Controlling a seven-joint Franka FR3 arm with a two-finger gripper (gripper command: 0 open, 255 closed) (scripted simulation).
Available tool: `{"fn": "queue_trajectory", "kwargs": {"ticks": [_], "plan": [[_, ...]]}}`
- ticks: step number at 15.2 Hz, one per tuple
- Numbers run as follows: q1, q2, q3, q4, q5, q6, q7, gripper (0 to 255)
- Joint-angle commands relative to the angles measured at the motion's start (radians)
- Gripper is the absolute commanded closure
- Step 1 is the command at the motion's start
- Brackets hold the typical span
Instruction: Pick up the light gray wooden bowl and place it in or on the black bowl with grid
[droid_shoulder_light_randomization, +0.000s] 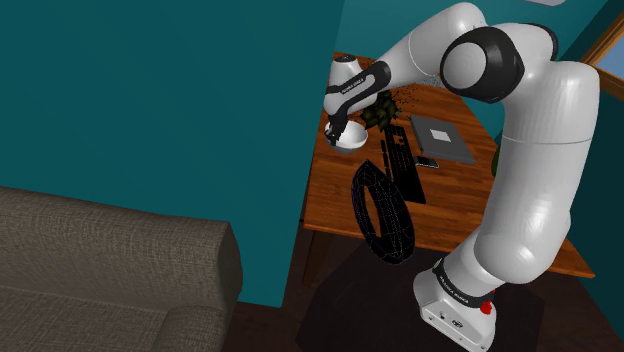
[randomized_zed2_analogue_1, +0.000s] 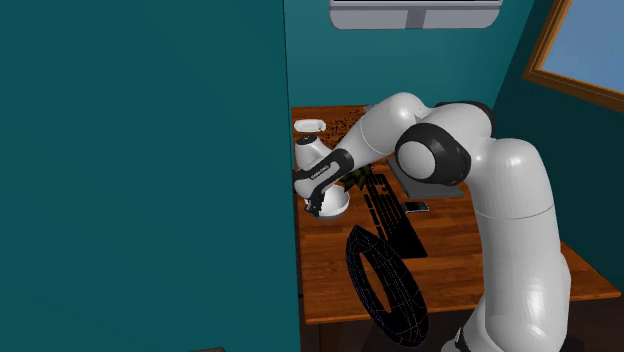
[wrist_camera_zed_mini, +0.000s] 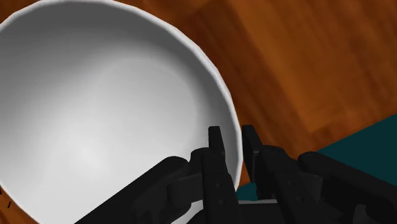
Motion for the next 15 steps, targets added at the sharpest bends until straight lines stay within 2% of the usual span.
{"fn": "queue_trajectory", "kwargs": {"ticks": [1,4,15], "plan": [[0.0,0.0,0.0,0.0,0.0,0.0,0.0,255],[0.0,0.0,0.0,0.0,0.0,0.0,0.0,255],[0.005,-0.094,-0.004,0.021,-0.003,-0.114,-0.013,255]]}}
